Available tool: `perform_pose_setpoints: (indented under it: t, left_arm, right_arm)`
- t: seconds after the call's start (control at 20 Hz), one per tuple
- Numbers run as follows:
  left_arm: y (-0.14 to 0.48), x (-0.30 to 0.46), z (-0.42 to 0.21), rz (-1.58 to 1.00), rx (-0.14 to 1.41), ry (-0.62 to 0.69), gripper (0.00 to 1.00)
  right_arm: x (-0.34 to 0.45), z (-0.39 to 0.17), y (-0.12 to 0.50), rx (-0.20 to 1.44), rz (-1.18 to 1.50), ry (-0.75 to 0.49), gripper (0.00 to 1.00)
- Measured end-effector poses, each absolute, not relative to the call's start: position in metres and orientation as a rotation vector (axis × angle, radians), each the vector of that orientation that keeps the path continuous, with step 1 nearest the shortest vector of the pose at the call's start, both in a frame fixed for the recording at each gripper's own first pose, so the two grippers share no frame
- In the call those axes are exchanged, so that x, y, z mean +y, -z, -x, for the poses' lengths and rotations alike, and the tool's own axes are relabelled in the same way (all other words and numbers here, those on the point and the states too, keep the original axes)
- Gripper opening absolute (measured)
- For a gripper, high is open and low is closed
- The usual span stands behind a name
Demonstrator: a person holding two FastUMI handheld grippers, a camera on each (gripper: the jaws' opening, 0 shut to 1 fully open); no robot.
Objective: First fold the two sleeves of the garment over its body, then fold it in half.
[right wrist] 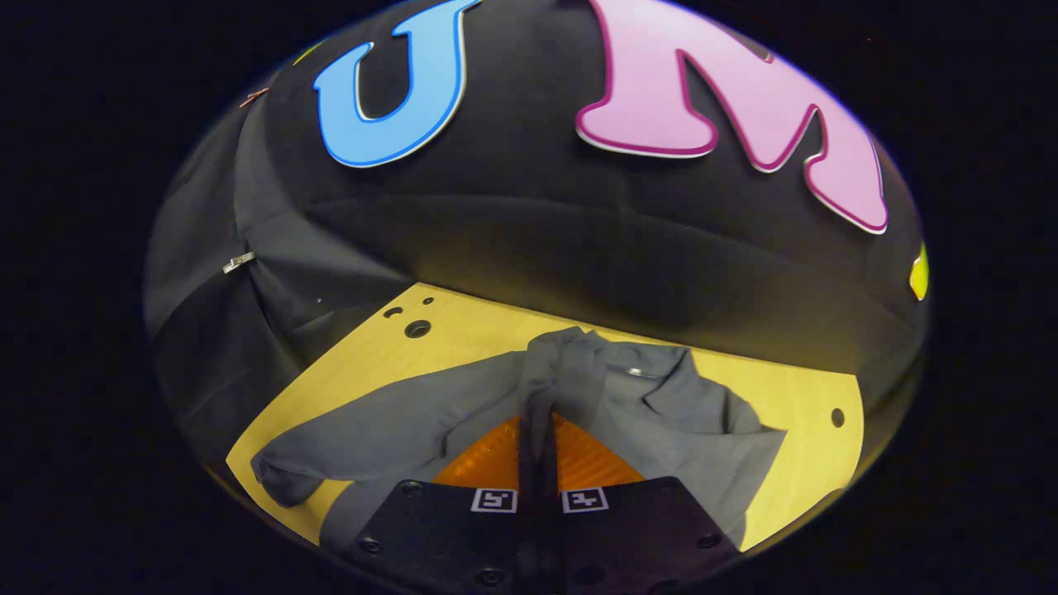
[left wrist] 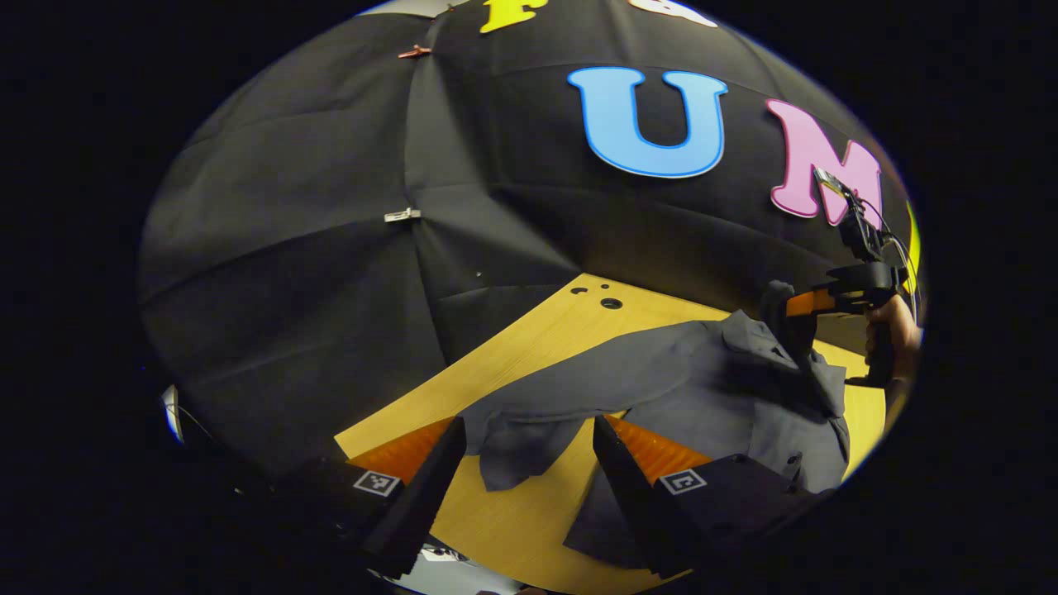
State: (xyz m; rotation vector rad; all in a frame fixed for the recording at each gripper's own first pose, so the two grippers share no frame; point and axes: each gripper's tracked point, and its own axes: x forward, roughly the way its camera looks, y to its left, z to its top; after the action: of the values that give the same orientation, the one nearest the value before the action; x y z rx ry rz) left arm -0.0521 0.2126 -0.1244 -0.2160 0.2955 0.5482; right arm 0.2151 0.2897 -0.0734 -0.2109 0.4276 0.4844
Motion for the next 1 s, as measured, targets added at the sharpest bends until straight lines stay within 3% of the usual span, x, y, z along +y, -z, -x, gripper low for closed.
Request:
perform_pose_setpoints:
  t: [0.05,0.45,0.5,0.65,0.75,0.8,1.0]
  left_arm:
    - [0.128,0.216,0.056,0.223,0.3,-0.562,0.98]
    - [0.151,0.224,0.081,0.249,0.33,-0.589,0.98]
    - [0.151,0.227,0.083,0.243,0.33,-0.587,0.98]
    - [0.151,0.24,0.08,0.234,0.326,-0.581,0.98]
    - [0.154,0.252,0.075,0.228,0.328,-0.587,0.98]
    - [0.157,0.258,0.072,0.225,0.325,-0.589,0.98]
    - [0.179,0.271,0.051,0.236,0.358,-0.559,0.98]
  right_arm:
    - [0.299,-0.215,0.082,0.441,0.213,-0.486,0.0]
    - [0.352,-0.207,0.122,0.52,0.162,-0.539,0.25]
    - [0.357,-0.202,0.121,0.524,0.149,-0.553,0.31]
    - [0.358,-0.189,0.115,0.513,0.145,-0.58,0.82]
    - [0.347,-0.177,0.111,0.506,0.159,-0.584,0.87]
    - [0.34,-0.172,0.109,0.5,0.163,-0.579,1.0]
    - [0.288,-0.152,0.105,0.482,0.192,-0.521,0.99]
